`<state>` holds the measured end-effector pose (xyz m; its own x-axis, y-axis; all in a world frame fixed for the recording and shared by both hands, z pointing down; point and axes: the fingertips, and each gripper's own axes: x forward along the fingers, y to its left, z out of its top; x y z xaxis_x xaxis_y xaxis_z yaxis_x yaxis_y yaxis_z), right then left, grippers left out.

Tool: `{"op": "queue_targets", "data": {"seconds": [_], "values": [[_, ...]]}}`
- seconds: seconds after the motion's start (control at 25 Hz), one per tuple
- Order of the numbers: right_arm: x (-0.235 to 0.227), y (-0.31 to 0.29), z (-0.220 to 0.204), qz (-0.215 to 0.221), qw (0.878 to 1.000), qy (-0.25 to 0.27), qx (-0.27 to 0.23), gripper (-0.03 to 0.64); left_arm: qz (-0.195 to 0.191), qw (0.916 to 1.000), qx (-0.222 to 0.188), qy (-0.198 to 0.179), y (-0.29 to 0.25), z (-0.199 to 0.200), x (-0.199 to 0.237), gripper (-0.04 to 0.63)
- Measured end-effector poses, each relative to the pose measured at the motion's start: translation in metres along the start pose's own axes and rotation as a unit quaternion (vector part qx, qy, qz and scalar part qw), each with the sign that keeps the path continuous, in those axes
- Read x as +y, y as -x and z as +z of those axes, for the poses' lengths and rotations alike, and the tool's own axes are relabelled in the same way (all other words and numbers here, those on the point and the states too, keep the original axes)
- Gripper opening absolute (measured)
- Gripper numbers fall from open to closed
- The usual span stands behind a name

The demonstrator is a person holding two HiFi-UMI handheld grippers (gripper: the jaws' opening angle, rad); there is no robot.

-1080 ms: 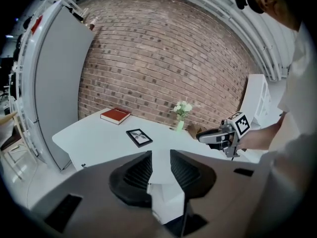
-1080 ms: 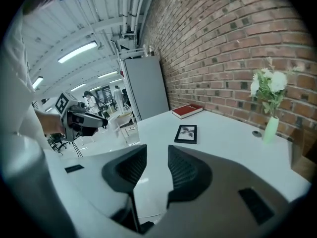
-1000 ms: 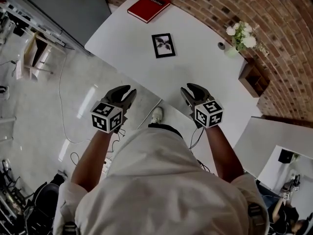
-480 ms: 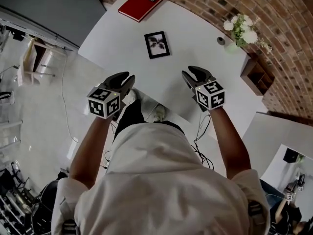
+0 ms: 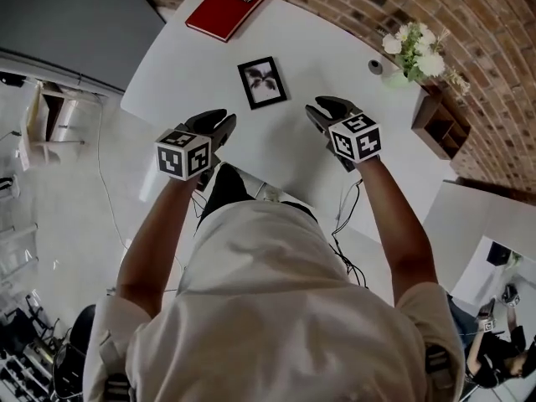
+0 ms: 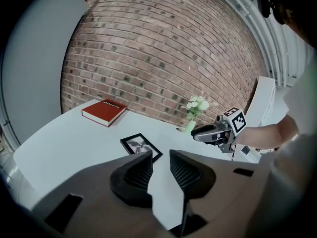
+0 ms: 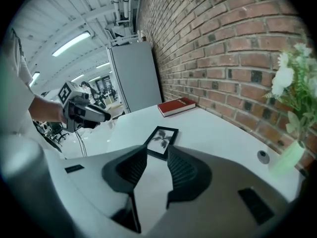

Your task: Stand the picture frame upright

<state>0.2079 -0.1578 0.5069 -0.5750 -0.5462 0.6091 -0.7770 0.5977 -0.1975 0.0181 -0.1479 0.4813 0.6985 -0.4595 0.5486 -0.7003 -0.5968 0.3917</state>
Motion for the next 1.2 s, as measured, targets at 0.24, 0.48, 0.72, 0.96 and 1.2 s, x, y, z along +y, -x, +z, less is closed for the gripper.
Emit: {"op": "queue_targets", "data": {"seconds": [0.24,0.48,0.72,0.96,1.2], "values": [[-0.02,-0.047,0.003,0.003,0.999,-0.016,0.037,0.135,-0.035,0.9988,0.025,0.022,-0.035,0.0,0.033,0.107],[-0.035,-0.092,0.002,0.021,0.997,-0.031,0.071,0.133,-0.052,0.9964,0.05,0.044,-0.068,-0.005,0.059,0.109],[-0.045,-0.131,-0.002,0.046,0.992,-0.063,0.104,0.133,-0.061,0.9923,0.07,0.083,-0.097,-0.014,0.08,0.109],[-0.057,-0.163,-0.002,0.056,0.988,-0.067,0.128,0.132,-0.064,0.9894,0.08,0.102,-0.121,-0.016,0.095,0.112],[-0.06,-0.181,-0.004,0.077,0.983,-0.068,0.151,0.13,-0.067,0.9853,0.092,0.128,-0.139,-0.023,0.105,0.114]]}}
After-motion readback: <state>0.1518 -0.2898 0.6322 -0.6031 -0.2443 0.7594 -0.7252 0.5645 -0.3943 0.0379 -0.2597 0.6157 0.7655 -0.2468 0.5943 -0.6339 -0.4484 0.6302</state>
